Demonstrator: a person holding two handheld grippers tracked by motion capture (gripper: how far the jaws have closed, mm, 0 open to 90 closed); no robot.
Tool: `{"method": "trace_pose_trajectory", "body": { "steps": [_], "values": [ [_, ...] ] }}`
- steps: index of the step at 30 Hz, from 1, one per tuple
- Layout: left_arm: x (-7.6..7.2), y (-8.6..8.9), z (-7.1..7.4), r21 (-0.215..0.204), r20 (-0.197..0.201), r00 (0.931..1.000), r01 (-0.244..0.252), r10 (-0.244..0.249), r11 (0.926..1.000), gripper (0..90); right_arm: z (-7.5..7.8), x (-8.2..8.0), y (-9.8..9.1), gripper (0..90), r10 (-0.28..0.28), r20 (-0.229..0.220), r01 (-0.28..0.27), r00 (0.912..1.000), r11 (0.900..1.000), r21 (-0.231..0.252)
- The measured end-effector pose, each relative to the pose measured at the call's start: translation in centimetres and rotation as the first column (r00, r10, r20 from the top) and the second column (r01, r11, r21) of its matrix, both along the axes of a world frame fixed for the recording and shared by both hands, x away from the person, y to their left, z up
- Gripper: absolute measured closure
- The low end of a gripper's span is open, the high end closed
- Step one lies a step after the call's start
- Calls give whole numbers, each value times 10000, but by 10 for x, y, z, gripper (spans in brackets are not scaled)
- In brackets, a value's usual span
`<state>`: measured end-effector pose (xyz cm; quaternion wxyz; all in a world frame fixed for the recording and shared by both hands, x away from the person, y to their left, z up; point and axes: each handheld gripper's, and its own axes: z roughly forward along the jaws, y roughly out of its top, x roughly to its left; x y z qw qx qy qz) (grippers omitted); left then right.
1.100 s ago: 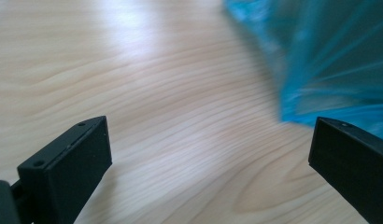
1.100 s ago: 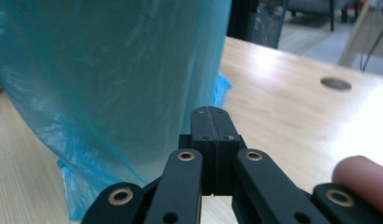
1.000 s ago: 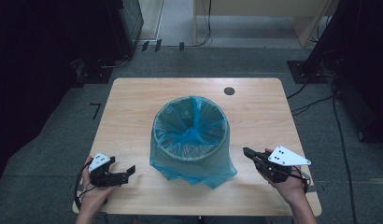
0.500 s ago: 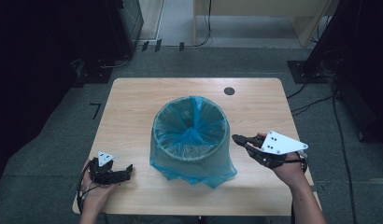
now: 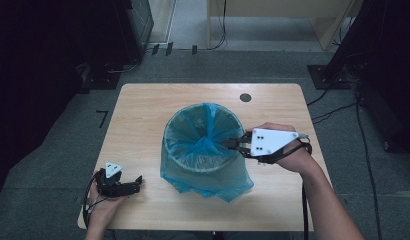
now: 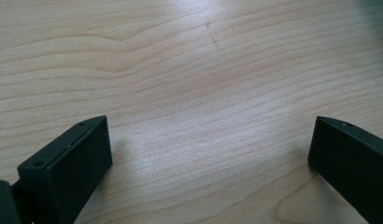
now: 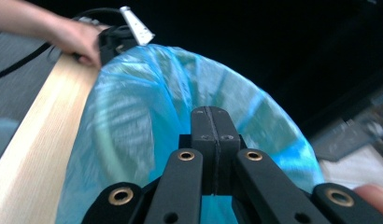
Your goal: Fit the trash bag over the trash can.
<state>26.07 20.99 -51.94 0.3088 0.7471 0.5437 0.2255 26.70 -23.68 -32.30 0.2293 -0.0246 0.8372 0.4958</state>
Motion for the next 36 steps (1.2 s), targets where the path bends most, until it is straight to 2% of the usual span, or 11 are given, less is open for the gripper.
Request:
{"method": "trace_pose_trajectory", "body": {
  "steps": [5,9,12,17,20,23,28,31,33,34,36],
  "values": [
    [0,0,0,-7,0,10000,15,-15,10000,0,8,8,30,900,952,237,-926,9952,9912,-943],
    [0,0,0,2,-8,10000,24,-24,10000,0,8,14,54,900,1505,126,-1463,9885,9750,-1675],
    [0,0,0,3,-4,10000,31,-31,10000,0,6,16,71,900,2072,-121,-2053,9782,9578,-2014],
    [0,0,0,4,-10,10000,29,-29,10000,0,-5,19,96,900,2615,-315,-2590,9647,9199,-2944],
    [0,0,0,-1,-8,10000,27,-27,10000,0,-12,22,108,900,2683,-413,-2651,9625,8963,-3555],
    [1,0,0,6,-15,10000,25,-25,10000,0,-18,25,119,900,2681,-796,-2773,9601,8759,-3949],
    [1,0,0,-9,-14,10000,5,-5,10000,0,-34,30,133,900,2690,-1437,-3049,9523,8280,-4706],
    [1,0,0,-6,-16,10000,12,-12,10000,0,-44,34,138,900,2556,-1864,-3157,9486,8040,-5039],
    [1,0,0,-6,-16,10000,13,-13,10000,0,-50,35,140,900,2512,-2125,-3275,9443,7793,-5343],
    [1,0,0,-10,-16,10000,4,-4,10000,0,-51,35,140,900,2517,-2153,-3299,9436,7724,-5427],
    [1,0,0,-7,-14,10000,12,-12,10000,0,-52,35,140,900,2483,-2231,-3318,9426,7702,-5447]
  ]
}}
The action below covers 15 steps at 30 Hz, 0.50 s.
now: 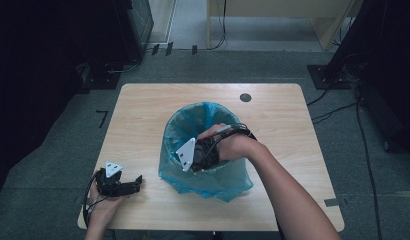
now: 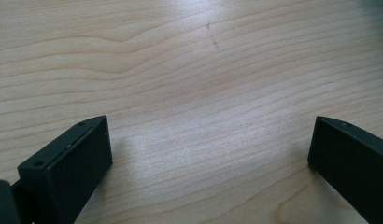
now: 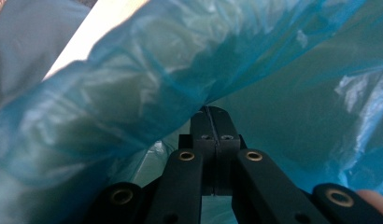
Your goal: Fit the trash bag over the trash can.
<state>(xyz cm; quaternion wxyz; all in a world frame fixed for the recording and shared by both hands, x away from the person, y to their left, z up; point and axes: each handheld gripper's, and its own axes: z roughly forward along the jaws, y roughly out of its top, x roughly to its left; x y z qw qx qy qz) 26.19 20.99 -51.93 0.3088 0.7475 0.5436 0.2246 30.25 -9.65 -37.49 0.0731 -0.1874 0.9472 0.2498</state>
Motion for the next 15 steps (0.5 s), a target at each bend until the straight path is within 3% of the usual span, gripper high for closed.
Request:
{"method": "trace_pose_trajectory", "body": {
  "steps": [6,15],
  "values": [
    [0,0,0,9,-1,10000,0,0,10000,0,10,-2,-4,900,79,257,-91,9996,9989,470],
    [0,0,0,10,-1,10000,0,0,10000,0,48,-17,-20,900,184,655,-253,9977,9941,1058]
  ]
}}
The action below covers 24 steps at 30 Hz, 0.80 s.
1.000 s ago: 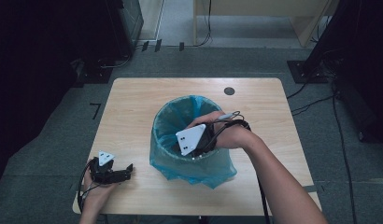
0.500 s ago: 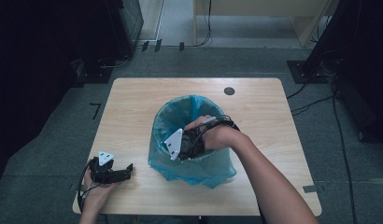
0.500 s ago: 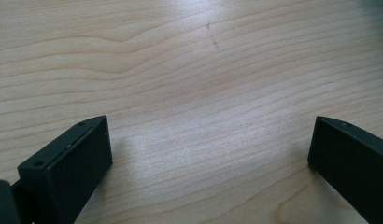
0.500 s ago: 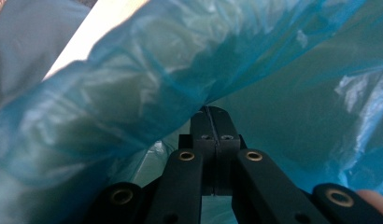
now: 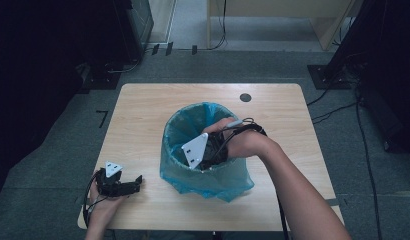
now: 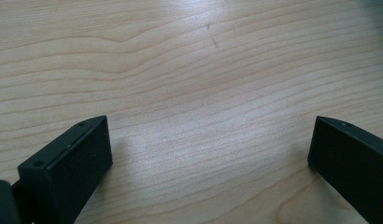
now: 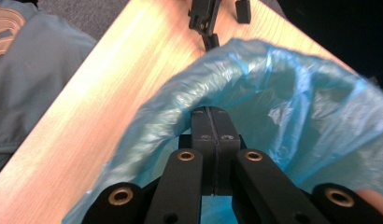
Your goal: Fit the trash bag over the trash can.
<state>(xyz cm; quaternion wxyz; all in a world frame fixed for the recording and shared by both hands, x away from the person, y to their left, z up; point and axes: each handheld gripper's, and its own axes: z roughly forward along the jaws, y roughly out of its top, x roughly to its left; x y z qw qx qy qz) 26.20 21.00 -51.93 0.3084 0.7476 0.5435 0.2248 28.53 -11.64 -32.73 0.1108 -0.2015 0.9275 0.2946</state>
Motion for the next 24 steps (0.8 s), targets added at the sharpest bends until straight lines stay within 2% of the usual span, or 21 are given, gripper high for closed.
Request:
{"method": "trace_pose_trajectory", "body": {
  "steps": [10,17,24],
  "values": [
    [0,0,0,-1,2,10000,1,-1,10000,0,32,-19,-24,900,171,-68,-167,9998,9986,505],
    [0,0,0,0,-1,10000,1,-1,10000,0,32,-31,-39,900,377,-345,-365,9987,9987,344],
    [0,0,0,7,-4,10000,5,-5,10000,0,25,-37,-56,900,155,-457,-136,9988,9990,430]
  ]
}}
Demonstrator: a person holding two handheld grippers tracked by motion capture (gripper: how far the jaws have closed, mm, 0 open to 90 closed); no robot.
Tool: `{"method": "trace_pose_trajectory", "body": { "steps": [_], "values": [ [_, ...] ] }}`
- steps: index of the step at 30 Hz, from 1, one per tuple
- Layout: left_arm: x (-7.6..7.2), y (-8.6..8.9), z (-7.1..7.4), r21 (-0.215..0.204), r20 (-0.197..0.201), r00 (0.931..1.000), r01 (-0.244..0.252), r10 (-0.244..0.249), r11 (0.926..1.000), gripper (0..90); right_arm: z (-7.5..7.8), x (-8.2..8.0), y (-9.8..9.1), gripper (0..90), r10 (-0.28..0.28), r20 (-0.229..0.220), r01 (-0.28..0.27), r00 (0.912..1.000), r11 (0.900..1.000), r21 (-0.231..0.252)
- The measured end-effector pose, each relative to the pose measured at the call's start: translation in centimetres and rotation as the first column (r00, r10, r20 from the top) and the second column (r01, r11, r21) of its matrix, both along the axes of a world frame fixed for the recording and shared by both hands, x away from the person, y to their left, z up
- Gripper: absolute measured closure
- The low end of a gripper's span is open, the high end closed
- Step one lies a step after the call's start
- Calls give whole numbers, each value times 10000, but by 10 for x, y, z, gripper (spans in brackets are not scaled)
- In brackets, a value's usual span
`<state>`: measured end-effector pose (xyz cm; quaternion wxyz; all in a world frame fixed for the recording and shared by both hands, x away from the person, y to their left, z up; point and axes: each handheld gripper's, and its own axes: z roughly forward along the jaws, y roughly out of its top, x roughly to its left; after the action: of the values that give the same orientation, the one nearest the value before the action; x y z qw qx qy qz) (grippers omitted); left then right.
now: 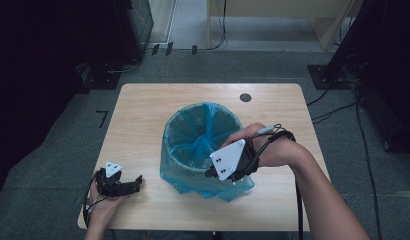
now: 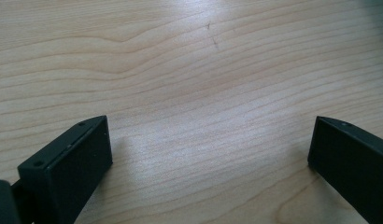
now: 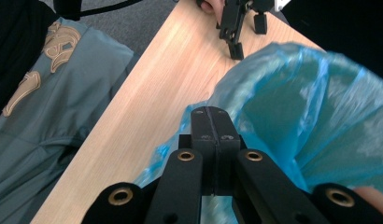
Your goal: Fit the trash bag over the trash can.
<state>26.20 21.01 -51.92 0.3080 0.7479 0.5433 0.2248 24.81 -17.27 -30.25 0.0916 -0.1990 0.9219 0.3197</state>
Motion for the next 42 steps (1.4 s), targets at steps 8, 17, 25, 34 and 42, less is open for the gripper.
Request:
{"method": "trace_pose_trajectory", "body": {
  "steps": [8,17,25,34,42],
  "values": [
    [0,0,0,0,1,10000,-1,1,10000,0,-16,-9,-28,900,-328,-255,332,9991,9993,153],
    [0,0,0,-5,11,10000,-6,6,10000,0,-35,-15,-58,900,-960,-588,976,9936,9949,257],
    [0,0,0,-3,10,10000,-5,5,10000,0,-68,-15,-83,723,-1744,-1431,1797,9742,9834,244],
    [0,0,0,0,9,10000,-3,3,10000,0,-102,-13,-101,119,-4487,-3075,4652,8391,8850,-220],
    [0,0,0,0,11,10000,-6,6,10000,0,-123,-6,-112,0,-6057,-3702,6608,7043,7500,300]
  ]
}}
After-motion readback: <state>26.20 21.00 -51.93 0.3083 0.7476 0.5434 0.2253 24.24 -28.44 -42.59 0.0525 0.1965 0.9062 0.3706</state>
